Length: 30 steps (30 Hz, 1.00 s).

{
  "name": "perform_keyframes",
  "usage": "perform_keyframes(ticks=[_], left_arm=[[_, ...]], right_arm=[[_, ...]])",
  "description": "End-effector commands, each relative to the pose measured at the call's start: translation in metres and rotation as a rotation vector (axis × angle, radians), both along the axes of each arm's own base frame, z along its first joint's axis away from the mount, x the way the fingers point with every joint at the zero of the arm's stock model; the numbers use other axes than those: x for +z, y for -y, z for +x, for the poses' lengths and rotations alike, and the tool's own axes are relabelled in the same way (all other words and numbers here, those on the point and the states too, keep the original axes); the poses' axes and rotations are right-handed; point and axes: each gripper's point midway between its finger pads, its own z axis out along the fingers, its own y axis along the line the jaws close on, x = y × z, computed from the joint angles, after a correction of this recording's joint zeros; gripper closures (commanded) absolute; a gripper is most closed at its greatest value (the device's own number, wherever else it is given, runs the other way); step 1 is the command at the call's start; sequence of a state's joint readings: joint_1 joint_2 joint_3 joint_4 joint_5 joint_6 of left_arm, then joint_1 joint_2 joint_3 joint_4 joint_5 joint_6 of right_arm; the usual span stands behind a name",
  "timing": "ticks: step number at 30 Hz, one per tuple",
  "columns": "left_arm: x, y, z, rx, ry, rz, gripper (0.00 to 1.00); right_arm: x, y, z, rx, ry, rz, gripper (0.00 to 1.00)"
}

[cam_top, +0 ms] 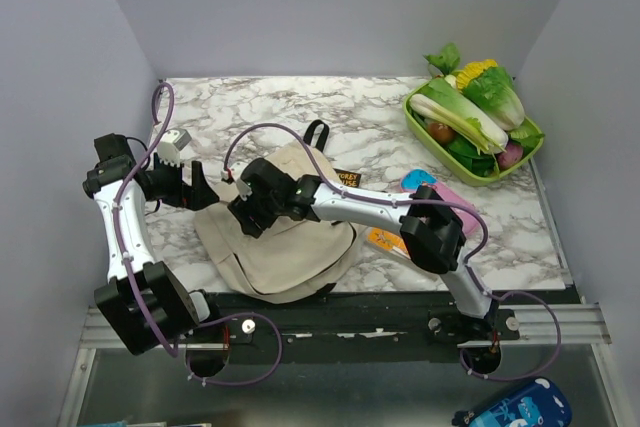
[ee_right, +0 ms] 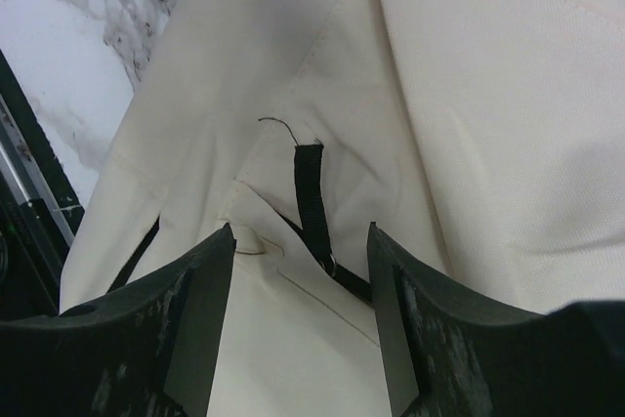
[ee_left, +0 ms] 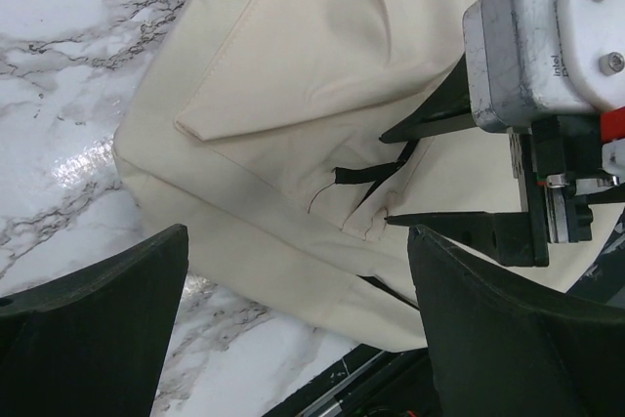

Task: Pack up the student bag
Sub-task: Zip the student bag at the center of the board.

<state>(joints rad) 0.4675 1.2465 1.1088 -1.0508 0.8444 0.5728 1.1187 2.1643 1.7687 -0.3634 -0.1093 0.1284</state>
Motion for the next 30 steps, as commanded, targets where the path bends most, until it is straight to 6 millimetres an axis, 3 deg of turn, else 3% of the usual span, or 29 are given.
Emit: perform_keyframes(ticks=[1,7,14,20,26,28,30], left_arm=[[0.01,0.005,-0.001,-0.024,0.042,-0.023,0.01],[0.006,0.005,-0.007,-0.028,0.052,0.007,0.01],[0.01,0.005,-0.01,-0.033,0.071,0.029,0.01],[0.012,0.006,-0.01,-0.036,0.077,0.021,0.01],[0.01,0.005,-0.01,-0.038,0.079,0.04,0.01],[0.007,0.003,-0.01,-0.033,0.07,0.043,0.01],[0.005,0.0,-0.008,-0.029,0.068,0.055,0.01]], right_arm=[[-0.003,-0.01,0.002,0.026,0.039,-0.02,0.36],[-0.007,-0.02,0.012,-0.009,0.067,-0.019,0.38],[-0.022,-0.014,0.017,-0.027,0.071,-0.086,0.4],[-0.032,-0.01,0.022,-0.054,0.081,-0.122,0.49],[-0.022,-0.009,0.028,-0.076,0.111,-0.118,0.72],[-0.018,-0.007,0.028,-0.084,0.117,-0.115,0.85],[0.0,-0.007,0.03,-0.1,0.129,-0.077,0.97]])
